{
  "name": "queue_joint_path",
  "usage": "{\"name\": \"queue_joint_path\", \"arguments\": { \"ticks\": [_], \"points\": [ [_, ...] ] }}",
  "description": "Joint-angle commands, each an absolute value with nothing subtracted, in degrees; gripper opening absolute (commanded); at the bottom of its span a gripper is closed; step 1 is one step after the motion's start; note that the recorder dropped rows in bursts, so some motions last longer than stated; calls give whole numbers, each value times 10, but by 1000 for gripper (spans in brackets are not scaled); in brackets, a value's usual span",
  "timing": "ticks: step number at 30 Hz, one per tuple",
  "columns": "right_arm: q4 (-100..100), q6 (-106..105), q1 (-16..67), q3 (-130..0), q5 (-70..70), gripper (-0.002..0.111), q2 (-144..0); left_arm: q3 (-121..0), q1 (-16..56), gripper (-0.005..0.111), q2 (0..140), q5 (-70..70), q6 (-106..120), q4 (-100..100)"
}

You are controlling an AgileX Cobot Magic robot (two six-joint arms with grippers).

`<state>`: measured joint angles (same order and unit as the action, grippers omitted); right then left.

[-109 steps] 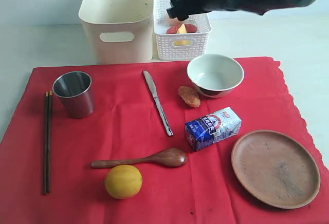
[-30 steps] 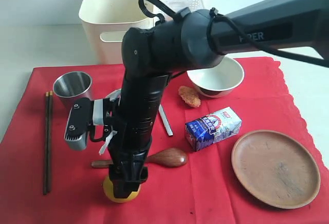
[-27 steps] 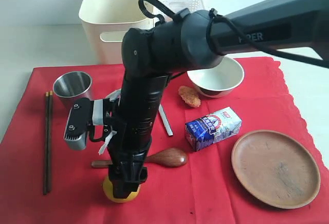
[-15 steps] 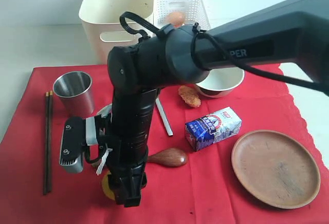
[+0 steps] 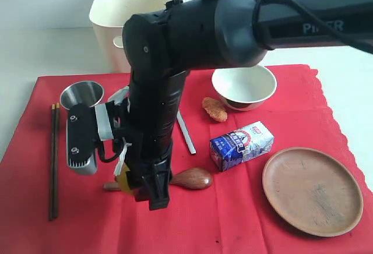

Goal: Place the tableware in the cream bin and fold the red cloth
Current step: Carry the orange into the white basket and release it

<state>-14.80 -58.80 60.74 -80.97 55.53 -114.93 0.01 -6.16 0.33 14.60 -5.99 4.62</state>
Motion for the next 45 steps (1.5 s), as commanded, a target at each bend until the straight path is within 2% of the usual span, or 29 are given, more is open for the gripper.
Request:
{"name": "queue_joint_path", "arguments": {
  "ticks": [1, 7, 22, 35, 45],
  "points": [
    [-88, -524, 605, -811, 532, 5, -1137, 0, -57, 1, 2, 145, -60, 42],
    [-71, -503, 579, -811, 497, 5, -1124, 0, -57, 1, 2, 145, -60, 42],
    [-75, -486, 451, -811, 360, 5, -1114, 0, -57, 1, 2, 145, -60, 42],
    [-75, -340, 338, -811, 208, 5, -1120, 0, -57, 1, 2, 145, -60, 42],
    [-75, -238, 305, -811, 71, 5, -1167, 0, -57, 1, 2, 145, -60, 42]
  ]
}}
